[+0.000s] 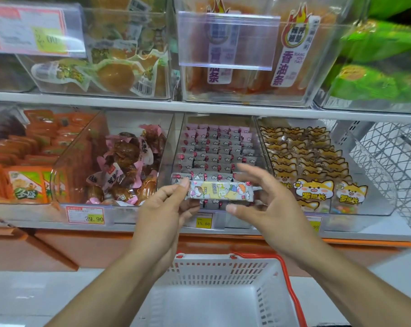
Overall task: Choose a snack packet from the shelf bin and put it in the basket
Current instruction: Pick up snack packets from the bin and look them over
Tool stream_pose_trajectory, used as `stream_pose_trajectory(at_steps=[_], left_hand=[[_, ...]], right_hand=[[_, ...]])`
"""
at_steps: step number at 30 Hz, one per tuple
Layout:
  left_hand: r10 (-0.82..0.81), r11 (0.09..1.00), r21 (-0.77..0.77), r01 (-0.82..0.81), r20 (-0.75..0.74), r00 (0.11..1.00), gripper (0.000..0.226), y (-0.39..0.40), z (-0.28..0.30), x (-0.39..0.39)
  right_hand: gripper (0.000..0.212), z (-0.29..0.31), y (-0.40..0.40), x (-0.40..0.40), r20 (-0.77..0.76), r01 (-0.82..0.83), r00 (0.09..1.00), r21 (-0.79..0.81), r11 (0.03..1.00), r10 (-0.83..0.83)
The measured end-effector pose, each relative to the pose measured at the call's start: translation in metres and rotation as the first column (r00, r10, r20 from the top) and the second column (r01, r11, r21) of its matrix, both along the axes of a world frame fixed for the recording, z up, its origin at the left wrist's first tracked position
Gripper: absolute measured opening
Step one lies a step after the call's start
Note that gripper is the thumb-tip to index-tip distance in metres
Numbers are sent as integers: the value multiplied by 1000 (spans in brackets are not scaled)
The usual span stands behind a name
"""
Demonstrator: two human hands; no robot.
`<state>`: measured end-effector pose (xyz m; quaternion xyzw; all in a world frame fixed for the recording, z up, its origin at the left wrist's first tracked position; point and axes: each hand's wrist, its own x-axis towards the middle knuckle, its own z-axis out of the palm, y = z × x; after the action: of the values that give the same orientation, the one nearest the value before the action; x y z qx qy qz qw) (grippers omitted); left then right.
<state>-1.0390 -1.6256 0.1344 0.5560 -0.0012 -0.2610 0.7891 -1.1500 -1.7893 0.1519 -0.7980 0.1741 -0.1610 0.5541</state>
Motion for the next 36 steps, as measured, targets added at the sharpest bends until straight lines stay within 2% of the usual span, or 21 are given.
stream_pose_trajectory(at_steps=[3, 5, 6, 8, 11, 13, 16, 18, 21, 24, 26, 27, 30, 32, 34, 36], left_hand=[[-27, 999, 19, 26, 12, 1000, 37, -2, 0, 0], [-20, 999, 50, 18, 52, 998, 12, -1, 0, 0], [-28, 997, 74, 22, 88, 996, 9, 0, 0, 1], [-83, 992, 104, 67, 153, 985, 20, 1, 0, 1], [-155, 986, 100, 137, 206, 966, 34, 2, 4, -2], [-195, 980, 88, 179, 241, 951, 31, 3, 4, -3], [-278, 960, 94, 263, 257, 926, 40, 4, 4, -4], [-249, 968, 89, 235, 223, 943, 41, 3, 4, -5], [-157, 986, 82, 144, 178, 972, 45, 2, 3, -5], [-153, 982, 131, 133, 158, 976, 49, 1, 2, -3], [-161, 978, 150, 142, 122, 979, 53, 1, 2, -3], [-161, 977, 155, 144, 103, 982, 57, 0, 2, -3], [-161, 977, 155, 144, 103, 982, 63, 0, 3, -4], [-151, 983, 124, 135, 127, 980, 60, 0, 4, -5], [-143, 988, 75, 133, 147, 979, 54, -1, 3, -5], [-140, 989, 66, 132, 148, 979, 43, -1, 3, -5]], right_hand=[[38, -1, 0, -1, 6, -16, 1000, -61, 998, 16], [33, -2, -1, -1, 8, -19, 1000, -28, 999, 20], [32, -2, -2, -1, 15, -22, 1000, -7, 1000, 22], [28, -2, -4, 1, 27, -15, 1000, 69, 997, 13], [19, -2, -6, 4, -20, 53, 999, 265, 963, -49], [23, 0, -7, 5, -69, 70, 997, 400, 914, -46], [45, -1, -8, 8, -143, 70, 990, 541, 838, 10], [52, -2, -8, 9, -197, 87, 980, 584, 807, 37], [56, 0, -11, 7, -197, 48, 978, 532, 845, 69], [59, 5, -10, 2, -122, -56, 987, 357, 932, 106], [62, 6, -8, 1, -55, -107, 990, 275, 956, 127], [57, 6, -7, 1, -27, -116, 991, 267, 957, 128], [36, 6, -3, 2, 10, -69, 998, 336, 939, 69], [29, 5, -4, 3, -6, -25, 1000, 410, 912, 30], [29, 5, -7, 5, -40, 8, 999, 460, 888, 11], [38, 5, -8, 6, -75, 28, 997, 468, 883, 8]])
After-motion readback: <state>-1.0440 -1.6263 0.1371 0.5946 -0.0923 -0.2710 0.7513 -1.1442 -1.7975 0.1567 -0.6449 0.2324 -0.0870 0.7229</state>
